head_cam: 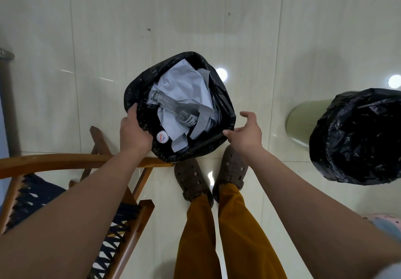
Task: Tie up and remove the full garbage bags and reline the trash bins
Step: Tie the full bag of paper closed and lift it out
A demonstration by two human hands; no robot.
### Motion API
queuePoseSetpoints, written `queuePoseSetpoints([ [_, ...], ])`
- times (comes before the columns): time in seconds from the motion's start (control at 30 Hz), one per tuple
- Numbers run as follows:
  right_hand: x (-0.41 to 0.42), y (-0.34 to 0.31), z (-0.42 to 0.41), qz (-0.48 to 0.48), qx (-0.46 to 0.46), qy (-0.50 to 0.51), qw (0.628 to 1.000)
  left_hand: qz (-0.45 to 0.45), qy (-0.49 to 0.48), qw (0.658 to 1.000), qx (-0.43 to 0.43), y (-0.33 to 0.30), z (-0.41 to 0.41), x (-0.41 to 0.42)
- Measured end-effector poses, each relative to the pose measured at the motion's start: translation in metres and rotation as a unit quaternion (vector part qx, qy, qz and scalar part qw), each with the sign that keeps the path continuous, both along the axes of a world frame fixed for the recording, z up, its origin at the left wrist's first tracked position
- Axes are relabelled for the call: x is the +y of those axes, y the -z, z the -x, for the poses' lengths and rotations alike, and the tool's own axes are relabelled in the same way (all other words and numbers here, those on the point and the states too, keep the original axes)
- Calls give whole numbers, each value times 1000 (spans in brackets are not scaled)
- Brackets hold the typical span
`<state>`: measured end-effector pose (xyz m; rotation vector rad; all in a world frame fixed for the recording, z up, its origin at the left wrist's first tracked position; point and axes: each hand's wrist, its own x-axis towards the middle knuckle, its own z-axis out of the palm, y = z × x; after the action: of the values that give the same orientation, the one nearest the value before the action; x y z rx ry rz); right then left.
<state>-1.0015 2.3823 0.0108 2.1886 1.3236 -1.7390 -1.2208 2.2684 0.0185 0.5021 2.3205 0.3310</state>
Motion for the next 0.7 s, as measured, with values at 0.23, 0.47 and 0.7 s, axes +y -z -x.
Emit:
queuePoseSetpoints([
  [0.23, -14, -3, -1, -108, -8, 11, 994, -32, -82, 996, 23, 2, -8, -7],
  [0.47, -13, -16, 13, -183, 55, -22, 981, 36, -253, 967, -5, 9, -6, 4],
  [0.7, -1, -11, 12, -152, 24, -19, 988, 55, -393, 910, -118, 19, 5, 1],
])
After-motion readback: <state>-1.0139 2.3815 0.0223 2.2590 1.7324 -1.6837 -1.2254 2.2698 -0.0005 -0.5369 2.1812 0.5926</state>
